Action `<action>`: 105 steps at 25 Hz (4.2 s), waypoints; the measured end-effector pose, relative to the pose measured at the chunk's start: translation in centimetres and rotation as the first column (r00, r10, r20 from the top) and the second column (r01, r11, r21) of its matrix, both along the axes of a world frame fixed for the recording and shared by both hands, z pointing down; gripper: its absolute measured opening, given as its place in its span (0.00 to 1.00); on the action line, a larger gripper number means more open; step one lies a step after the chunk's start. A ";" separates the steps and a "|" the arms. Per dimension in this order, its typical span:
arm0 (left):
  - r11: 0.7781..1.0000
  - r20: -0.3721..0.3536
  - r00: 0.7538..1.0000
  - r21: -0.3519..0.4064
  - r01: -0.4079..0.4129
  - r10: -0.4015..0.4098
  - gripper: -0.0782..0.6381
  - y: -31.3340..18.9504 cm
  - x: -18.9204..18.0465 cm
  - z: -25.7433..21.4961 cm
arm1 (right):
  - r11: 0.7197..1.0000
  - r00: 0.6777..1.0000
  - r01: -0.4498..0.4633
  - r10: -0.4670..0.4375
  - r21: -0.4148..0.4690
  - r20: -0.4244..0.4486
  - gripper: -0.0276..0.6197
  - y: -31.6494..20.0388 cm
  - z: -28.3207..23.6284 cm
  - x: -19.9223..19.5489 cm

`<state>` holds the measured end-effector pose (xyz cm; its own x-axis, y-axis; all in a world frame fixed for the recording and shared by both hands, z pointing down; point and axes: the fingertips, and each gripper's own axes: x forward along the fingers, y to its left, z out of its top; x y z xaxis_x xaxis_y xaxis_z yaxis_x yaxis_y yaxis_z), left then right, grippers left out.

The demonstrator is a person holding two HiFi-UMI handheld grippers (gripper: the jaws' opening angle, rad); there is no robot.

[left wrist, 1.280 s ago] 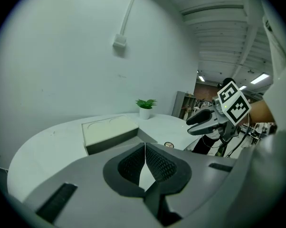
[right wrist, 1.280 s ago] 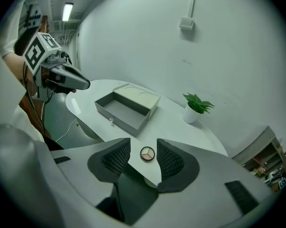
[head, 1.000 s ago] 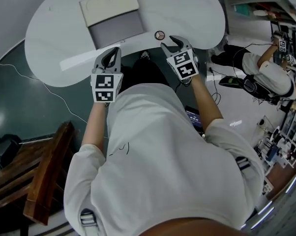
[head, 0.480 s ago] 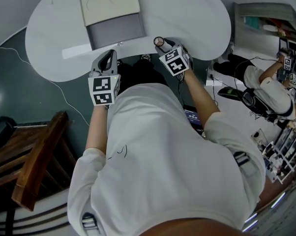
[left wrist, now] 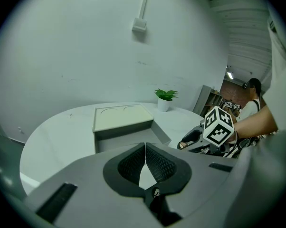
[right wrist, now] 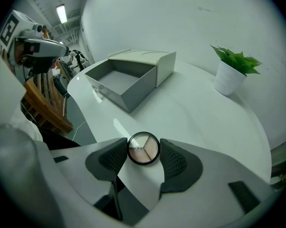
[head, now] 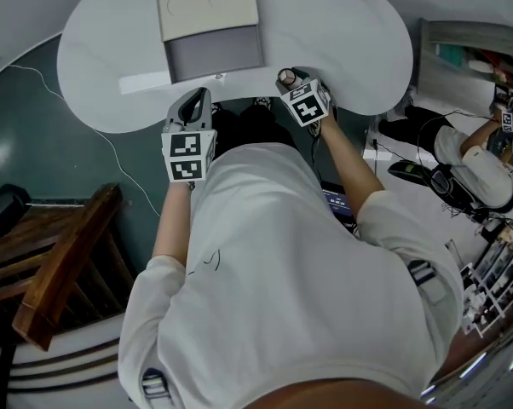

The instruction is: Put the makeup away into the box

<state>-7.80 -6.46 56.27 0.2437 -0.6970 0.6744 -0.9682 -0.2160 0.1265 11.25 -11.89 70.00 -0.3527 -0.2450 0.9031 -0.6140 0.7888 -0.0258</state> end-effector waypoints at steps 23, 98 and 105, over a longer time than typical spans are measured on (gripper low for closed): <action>0.998 -0.020 1.000 0.060 0.012 -0.011 0.14 -3.6 -0.5 -1.1 | 0.989 0.959 -0.142 0.126 0.042 0.255 0.37 -4.7 -8.8 -3.2; 0.751 -0.053 0.750 0.005 0.660 -0.659 0.14 11.2 -15.1 0.5 | 0.834 0.843 0.538 -0.533 -0.124 0.072 0.40 -1.3 -1.8 -26.2; 0.831 -0.065 0.831 0.026 0.556 -0.553 0.14 7.7 -14.6 -0.1 | 0.897 0.888 0.442 -0.441 0.021 0.126 0.05 -3.2 -5.8 -25.6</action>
<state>-22.37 1.19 56.17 -0.1579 -0.7528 0.6391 -0.9190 0.3488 0.1837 -14.38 -15.07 64.23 -0.5326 -0.0306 0.8458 -0.1934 0.9773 -0.0864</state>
